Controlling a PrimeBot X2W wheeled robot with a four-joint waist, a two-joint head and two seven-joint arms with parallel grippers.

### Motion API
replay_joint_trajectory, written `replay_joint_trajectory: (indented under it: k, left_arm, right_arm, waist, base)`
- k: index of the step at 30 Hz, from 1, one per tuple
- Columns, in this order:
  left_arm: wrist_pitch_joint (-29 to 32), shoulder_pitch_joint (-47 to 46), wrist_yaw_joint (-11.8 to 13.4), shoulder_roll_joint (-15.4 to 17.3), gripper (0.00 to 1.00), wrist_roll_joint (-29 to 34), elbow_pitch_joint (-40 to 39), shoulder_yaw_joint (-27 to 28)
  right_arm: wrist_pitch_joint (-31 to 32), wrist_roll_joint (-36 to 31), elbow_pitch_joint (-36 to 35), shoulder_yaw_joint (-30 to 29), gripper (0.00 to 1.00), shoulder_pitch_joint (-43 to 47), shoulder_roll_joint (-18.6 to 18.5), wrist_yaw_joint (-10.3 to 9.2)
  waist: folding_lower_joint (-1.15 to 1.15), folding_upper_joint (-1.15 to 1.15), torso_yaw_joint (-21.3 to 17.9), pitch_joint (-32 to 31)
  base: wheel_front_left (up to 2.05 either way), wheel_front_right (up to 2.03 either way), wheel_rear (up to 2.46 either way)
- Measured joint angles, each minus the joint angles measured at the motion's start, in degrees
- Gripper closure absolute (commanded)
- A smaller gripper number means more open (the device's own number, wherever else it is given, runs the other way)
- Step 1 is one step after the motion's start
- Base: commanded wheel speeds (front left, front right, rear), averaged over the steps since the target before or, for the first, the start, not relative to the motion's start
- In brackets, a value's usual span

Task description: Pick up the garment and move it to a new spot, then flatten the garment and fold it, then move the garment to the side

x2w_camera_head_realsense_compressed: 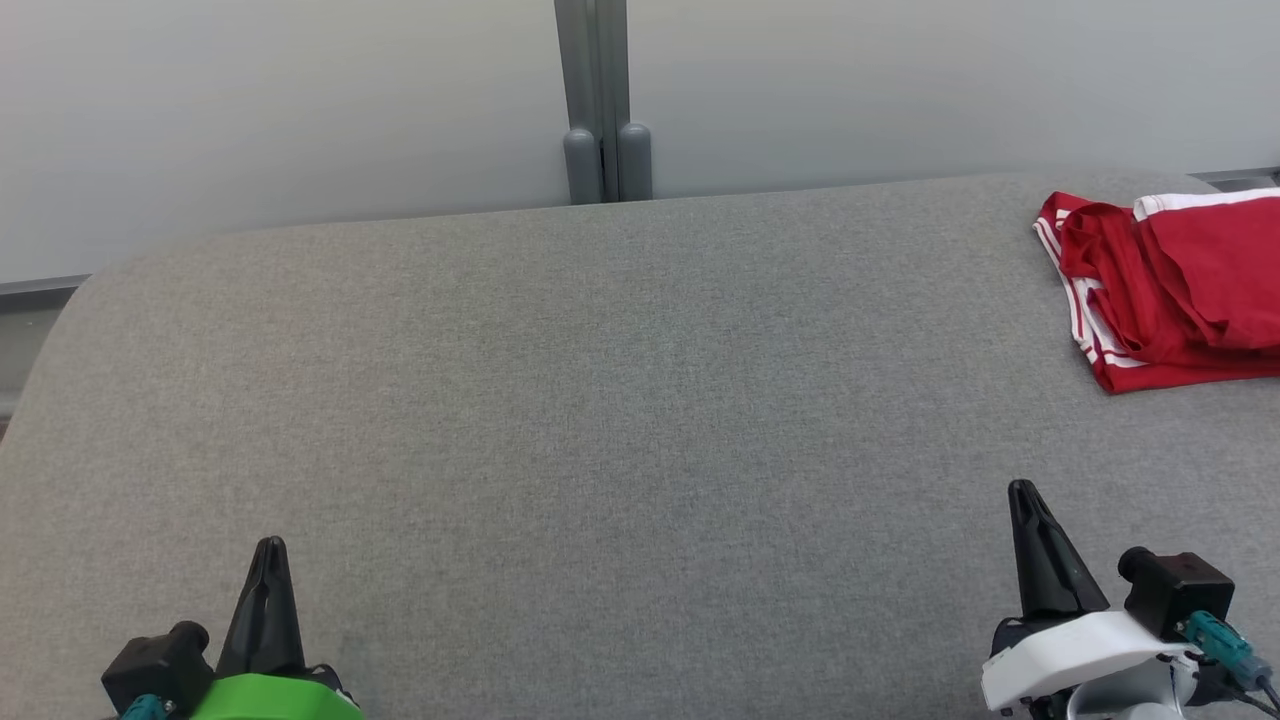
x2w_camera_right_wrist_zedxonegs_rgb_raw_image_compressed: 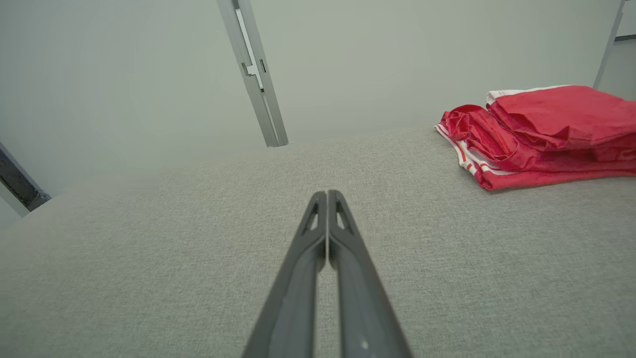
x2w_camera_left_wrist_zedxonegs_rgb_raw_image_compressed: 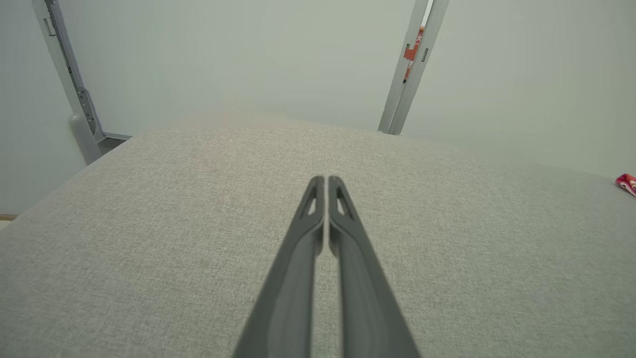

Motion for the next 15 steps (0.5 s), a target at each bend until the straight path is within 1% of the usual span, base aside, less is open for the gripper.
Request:
replay_joint_trajectory:
  k: [10,15]
  left_arm:
    - [2.5,-0.2,0.0,0.0,1.00,-10.3,-0.1,0.0]
    - [4.1,-0.6,0.0,0.0,1.00,-16.3,-0.2,0.0]
  right_arm:
    - [2.6,10.4,0.5,-0.7,1.00,-0.4,0.1,0.00]
    - [4.1,16.6,0.7,-1.3,1.00,-1.1,0.1,0.00]
  waist:
    - [0.00,0.00,0.1,0.0]
    - [0.00,0.00,0.2,0.0]
  base:
    - [0.00,0.00,0.00]
    - [0.00,0.00,0.00]
